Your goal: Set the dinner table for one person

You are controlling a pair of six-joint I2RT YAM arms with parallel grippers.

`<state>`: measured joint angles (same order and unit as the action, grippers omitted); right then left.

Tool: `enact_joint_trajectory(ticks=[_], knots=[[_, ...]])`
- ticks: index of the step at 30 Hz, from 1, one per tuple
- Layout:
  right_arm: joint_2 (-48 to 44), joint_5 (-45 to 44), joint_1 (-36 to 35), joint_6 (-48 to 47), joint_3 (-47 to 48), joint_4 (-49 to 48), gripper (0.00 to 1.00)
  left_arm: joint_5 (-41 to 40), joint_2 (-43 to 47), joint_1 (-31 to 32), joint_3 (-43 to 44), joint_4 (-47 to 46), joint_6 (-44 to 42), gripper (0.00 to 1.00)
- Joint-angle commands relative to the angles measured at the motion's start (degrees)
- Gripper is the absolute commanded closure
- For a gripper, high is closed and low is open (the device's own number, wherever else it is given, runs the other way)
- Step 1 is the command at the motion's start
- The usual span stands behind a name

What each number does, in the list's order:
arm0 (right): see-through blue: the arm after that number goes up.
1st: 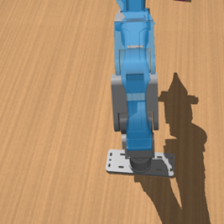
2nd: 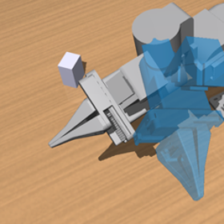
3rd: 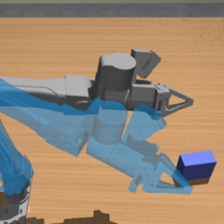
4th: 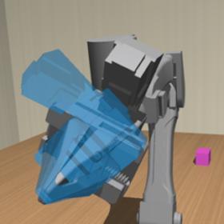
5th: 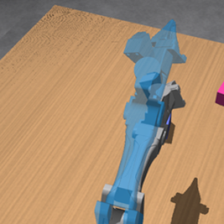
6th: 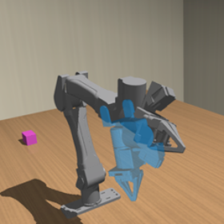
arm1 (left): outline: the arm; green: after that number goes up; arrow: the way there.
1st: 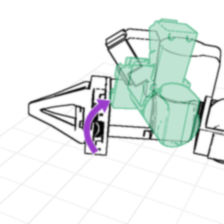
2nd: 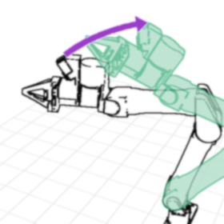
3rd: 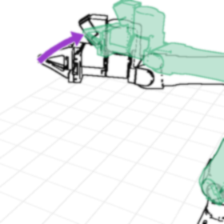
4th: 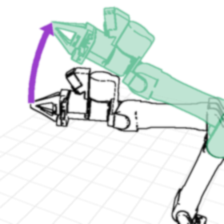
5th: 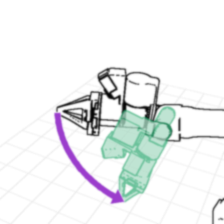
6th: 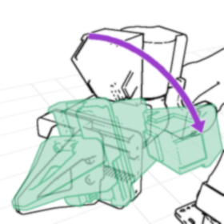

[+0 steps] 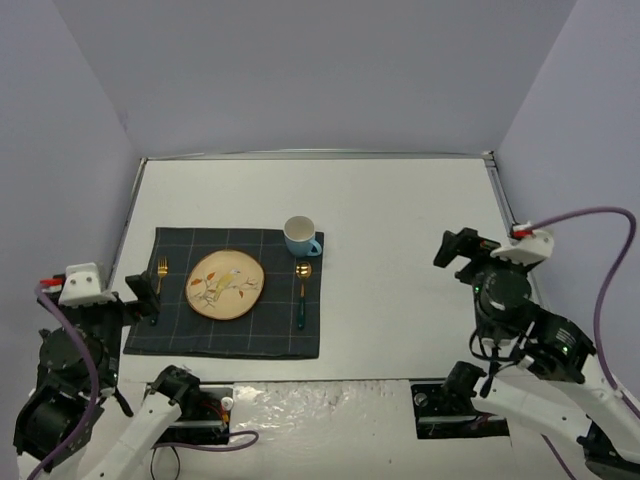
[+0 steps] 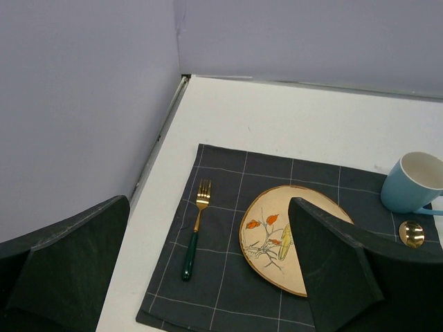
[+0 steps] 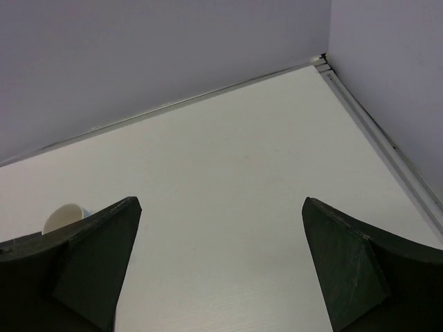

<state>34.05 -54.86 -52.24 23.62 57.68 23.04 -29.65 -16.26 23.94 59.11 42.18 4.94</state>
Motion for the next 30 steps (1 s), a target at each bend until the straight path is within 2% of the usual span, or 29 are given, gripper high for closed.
enact_joint_trajectory(ticks=[1,10,13,21,30], knots=[[-8.3,-8.2,-0.2,-6.2,-2.7,-2.1,0.00,0.0,5.8,0.1,-1.9,-1.5,-3.1,0.03],[-16.5,-10.8,-0.3,-7.8,-7.7,-4.4,0.00,-4.0,14.1,0.2,-7.8,-3.3,-1.4,0.03],[-17.4,-9.2,-0.4,-8.5,-8.7,-5.5,0.00,-4.5,15.7,0.2,-9.1,-3.6,-1.0,0.03],[-15.9,-6.9,-0.4,-10.8,-9.5,-6.7,0.00,-5.5,15.8,0.3,-11.8,-4.0,0.3,0.03],[-18.8,-6.9,-0.4,-10.8,-10.0,-6.9,0.00,-4.6,15.8,0.3,-13.1,-4.8,-0.2,0.03]])
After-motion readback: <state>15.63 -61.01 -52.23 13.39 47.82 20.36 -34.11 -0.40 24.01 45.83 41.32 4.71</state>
